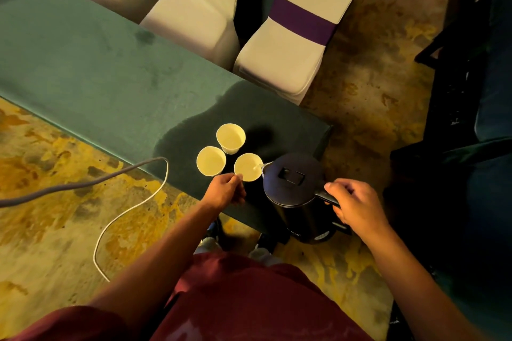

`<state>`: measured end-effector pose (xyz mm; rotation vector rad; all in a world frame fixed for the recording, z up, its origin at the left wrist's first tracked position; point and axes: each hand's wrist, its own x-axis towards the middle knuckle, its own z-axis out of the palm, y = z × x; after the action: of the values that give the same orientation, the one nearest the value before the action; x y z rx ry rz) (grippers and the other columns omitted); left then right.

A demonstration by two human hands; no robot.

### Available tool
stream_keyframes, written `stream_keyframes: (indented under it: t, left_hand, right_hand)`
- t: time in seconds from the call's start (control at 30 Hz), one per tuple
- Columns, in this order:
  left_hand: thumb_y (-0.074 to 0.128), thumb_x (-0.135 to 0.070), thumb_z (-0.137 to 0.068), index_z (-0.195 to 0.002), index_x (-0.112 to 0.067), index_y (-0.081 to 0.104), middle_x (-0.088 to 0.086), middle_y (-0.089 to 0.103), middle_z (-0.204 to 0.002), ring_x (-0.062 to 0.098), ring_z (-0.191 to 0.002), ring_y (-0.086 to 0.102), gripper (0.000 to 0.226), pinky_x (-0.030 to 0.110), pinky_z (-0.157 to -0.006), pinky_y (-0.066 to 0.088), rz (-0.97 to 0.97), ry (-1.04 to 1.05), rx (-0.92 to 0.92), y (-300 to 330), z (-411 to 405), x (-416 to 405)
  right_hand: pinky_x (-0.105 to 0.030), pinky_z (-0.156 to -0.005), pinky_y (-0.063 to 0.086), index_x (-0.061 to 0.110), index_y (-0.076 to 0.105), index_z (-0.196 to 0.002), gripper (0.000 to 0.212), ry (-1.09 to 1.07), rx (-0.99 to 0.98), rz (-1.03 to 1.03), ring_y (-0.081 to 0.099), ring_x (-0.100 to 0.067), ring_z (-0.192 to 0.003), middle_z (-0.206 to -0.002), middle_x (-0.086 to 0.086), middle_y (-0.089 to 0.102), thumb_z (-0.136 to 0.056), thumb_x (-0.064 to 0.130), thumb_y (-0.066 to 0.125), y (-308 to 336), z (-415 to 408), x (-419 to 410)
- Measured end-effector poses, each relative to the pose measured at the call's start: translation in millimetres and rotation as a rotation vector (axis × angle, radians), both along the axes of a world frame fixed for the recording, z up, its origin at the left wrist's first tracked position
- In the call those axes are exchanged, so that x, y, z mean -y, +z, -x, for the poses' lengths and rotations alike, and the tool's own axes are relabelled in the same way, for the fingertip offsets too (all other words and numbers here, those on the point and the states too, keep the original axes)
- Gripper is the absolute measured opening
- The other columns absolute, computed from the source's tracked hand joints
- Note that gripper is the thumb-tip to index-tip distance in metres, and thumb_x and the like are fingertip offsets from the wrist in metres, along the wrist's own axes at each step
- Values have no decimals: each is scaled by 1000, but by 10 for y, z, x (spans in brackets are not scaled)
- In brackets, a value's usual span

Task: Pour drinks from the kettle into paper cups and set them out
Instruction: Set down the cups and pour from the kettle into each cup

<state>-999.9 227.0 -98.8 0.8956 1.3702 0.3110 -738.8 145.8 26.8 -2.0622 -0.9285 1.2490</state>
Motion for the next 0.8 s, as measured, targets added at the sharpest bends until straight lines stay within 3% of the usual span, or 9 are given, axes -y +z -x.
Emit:
stream_keyframes:
  t: [0.3, 0.37, 0.5, 0.6, 0.7, 0.8]
  left_hand:
    - [46, -30, -105, -78, -8, 61, 12, 67, -75, 24, -65, 64, 37, 33, -64, 53, -14, -7, 12, -73, 21, -5]
    - [46, -31, -104, -78, -8, 61, 12, 67, -75, 23, -65, 63, 38, 32, -63, 53, -17, -3, 22, -85, 27, -4]
    - [47, -31, -104, -77, -9, 60, 13, 65, -74, 22, -65, 62, 38, 28, -60, 51, -17, 35, 45, -110, 19, -2]
    - [48, -33, -104, -78, -9, 61, 12, 65, -75, 22, -66, 62, 37, 30, -62, 52, -18, 35, 54, -137, 23, -7]
    - [49, -33, -103, -80, -9, 62, 11, 65, -75, 22, -68, 63, 36, 33, -65, 54, -22, 35, 65, -161, 33, -6]
    - [49, -35, -103, -82, -10, 62, 11, 65, -77, 23, -71, 64, 35, 33, -66, 55, -26, 31, 67, -171, 40, 2]
  right_hand:
    - [-41, -61, 40, 11, 65, -79, 43, 42, 75, 45, 51, -31, -60, -55, -6, 51, -71, 53, 62, 36, 65, -82]
    - [-41, -60, 39, 10, 63, -76, 35, 69, 94, 46, 49, -29, -56, -51, -1, 48, -81, 45, 64, 30, 66, -85]
    - [-41, -55, 32, 7, 57, -69, 40, 88, 76, 49, 39, -25, -49, -47, 1, 41, -82, 45, 62, 52, 72, -100]
    - [-40, -54, 31, 8, 54, -63, 38, 109, 84, 54, 37, -22, -46, -44, 4, 39, -92, 32, 62, 77, 79, -107]
    - [-39, -54, 30, 5, 54, -65, 38, 132, 112, 54, 38, -20, -46, -43, 5, 39, -93, 29, 62, 103, 99, -117]
    - [-37, -55, 34, 13, 59, -63, 34, 145, 152, 58, 42, -17, -45, -42, 7, 44, -92, 30, 62, 123, 117, -123]
